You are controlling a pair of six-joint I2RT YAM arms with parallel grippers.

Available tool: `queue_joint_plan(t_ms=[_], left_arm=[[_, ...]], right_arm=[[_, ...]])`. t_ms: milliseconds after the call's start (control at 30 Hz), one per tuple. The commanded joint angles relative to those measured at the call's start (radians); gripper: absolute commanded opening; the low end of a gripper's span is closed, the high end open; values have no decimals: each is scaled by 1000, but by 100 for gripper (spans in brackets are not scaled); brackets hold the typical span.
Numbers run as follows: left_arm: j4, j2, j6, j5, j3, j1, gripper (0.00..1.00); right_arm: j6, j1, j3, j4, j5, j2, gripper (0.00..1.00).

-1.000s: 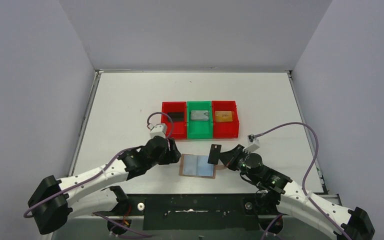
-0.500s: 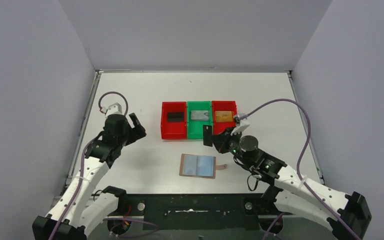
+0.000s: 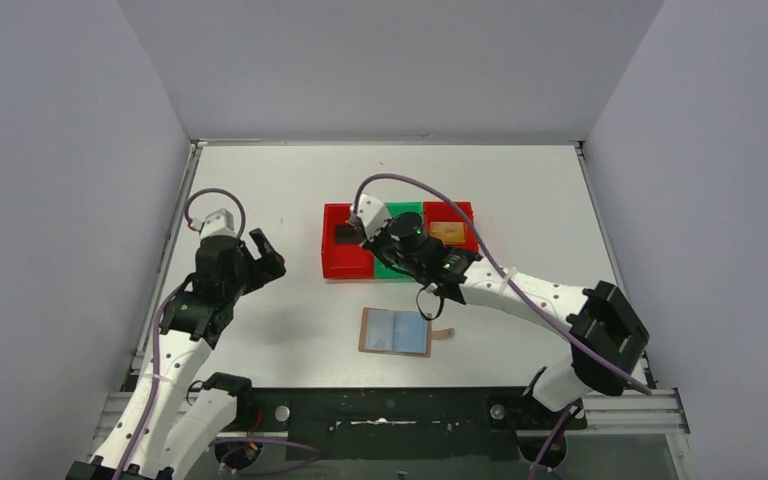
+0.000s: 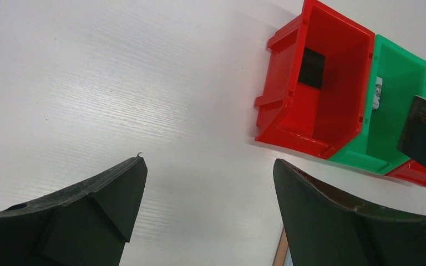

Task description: Take the credit cards out of the card holder

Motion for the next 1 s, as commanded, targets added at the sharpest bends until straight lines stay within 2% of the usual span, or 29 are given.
queue_joint_plan(t_ms=[0,167,533,967], left_arm=[[25,-33,23,-2,7,9,86],[16,-68,10,-34,6,9,86],[-22,-124,-36,-161,11,12,87],[-46,-183,-53,-224,19,19,87]], right_arm=[[-306,15,168,-57,-92,110,0],[-455,20,276,-90,-137,237,0],[-677,25,365,-99,-17,422,0],[-739,3,518,-96,80,629,0]])
